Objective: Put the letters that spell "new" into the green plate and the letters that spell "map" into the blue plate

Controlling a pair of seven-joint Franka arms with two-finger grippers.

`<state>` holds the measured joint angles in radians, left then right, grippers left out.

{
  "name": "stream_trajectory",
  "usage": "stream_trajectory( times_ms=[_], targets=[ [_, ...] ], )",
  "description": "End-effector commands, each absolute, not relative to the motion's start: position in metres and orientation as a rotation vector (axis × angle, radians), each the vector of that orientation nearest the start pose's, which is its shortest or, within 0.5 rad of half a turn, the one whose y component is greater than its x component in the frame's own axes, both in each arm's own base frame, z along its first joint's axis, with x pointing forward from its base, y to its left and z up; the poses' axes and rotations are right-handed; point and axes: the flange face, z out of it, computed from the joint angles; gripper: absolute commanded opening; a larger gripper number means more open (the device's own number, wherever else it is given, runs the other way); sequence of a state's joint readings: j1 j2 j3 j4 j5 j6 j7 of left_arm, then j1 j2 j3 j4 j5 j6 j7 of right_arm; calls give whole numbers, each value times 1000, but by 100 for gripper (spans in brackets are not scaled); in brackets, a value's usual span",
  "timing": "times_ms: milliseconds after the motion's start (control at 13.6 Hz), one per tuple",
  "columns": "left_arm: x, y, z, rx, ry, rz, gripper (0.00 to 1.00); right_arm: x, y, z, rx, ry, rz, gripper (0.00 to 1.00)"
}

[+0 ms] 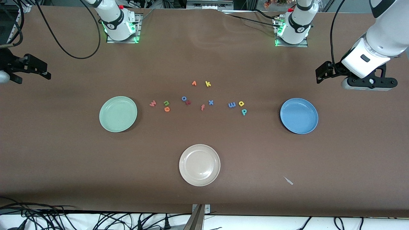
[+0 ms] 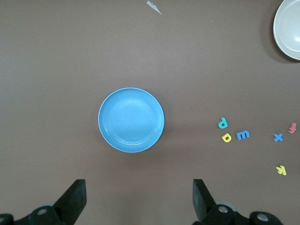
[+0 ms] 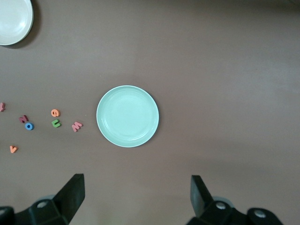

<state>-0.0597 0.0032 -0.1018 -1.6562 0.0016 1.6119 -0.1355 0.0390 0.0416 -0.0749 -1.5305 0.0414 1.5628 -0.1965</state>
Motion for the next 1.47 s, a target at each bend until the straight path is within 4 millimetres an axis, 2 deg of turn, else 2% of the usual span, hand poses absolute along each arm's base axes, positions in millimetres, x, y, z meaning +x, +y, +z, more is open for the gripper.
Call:
stream_trajectory(
  times_ms=[0, 368, 1399],
  targets=[
    [552, -89, 591, -3104, 69, 61, 100, 563, -22, 623, -3081, -248, 18, 100],
    [552, -89, 591, -3104, 69, 61, 100, 566, -26, 625, -3080, -243, 1, 100],
    [552, -89, 591, -3104, 72, 61, 100, 567, -17, 609, -3071, -244, 62, 100]
  ],
)
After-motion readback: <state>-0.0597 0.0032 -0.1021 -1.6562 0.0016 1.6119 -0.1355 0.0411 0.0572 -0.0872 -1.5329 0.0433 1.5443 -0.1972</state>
